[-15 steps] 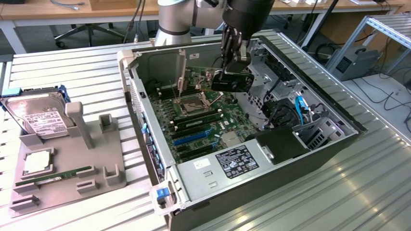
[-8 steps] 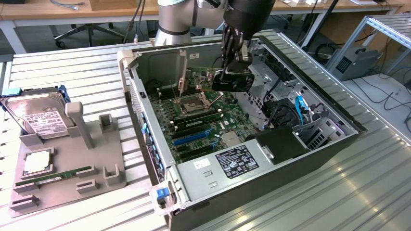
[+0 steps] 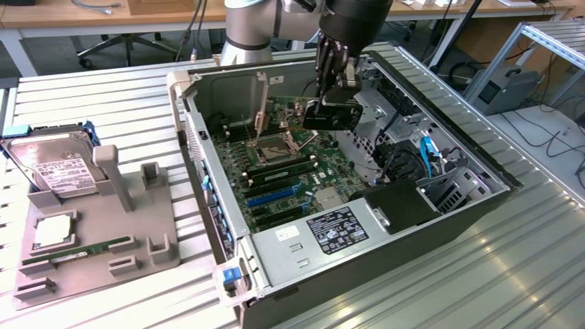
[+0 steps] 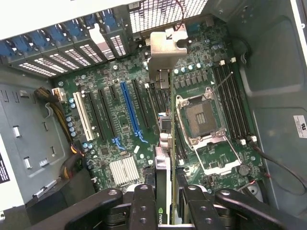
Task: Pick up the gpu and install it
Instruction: 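Insert the gpu into the slot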
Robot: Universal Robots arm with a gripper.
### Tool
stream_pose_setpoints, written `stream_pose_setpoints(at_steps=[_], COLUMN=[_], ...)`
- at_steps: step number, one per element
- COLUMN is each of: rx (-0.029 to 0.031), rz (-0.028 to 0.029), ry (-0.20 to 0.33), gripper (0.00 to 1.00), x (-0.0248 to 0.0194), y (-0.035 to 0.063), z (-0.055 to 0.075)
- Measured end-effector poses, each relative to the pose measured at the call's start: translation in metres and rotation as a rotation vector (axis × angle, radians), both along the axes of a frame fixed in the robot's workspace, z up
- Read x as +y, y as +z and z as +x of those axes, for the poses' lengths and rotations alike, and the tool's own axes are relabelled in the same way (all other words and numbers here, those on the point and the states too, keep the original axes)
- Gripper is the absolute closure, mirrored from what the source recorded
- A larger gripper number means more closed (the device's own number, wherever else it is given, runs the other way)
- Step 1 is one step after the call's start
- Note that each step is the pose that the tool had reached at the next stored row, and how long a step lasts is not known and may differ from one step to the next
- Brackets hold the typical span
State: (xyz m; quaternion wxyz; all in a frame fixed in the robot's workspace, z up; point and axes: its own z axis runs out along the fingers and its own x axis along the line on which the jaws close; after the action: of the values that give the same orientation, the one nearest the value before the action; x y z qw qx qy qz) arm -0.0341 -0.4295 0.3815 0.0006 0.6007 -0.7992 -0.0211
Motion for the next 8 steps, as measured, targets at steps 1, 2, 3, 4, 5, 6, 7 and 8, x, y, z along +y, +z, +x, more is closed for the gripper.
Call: stream_pose_setpoints(at_steps=[1,2,3,4,5,6,7,8], rx=[0.0000,0.0000,0.0000,0.0000,0.0000,0.0000,0.0000,0.0000], rz=[0.0000,0.0000,0.0000,0.0000,0.0001,0.0000,0.0000,0.0000], ry=[0.003,0.005,0.007,0.009,0.011,0.014,0.016,0.018], gripper=[0.73,0.73,0.73,0.73,0.73,0.73,0.73,0.73], x=[0.0000,0.0000,0.0000,0.0000,0.0000,0.0000,0.0000,0.0000], y=[0.0000,0.0000,0.0000,0.0000,0.0000,0.0000,0.0000,0.0000], z=[0.0001,0.0001,0.0002,0.0002,0.0003,0.0003,0.0003,0.0003])
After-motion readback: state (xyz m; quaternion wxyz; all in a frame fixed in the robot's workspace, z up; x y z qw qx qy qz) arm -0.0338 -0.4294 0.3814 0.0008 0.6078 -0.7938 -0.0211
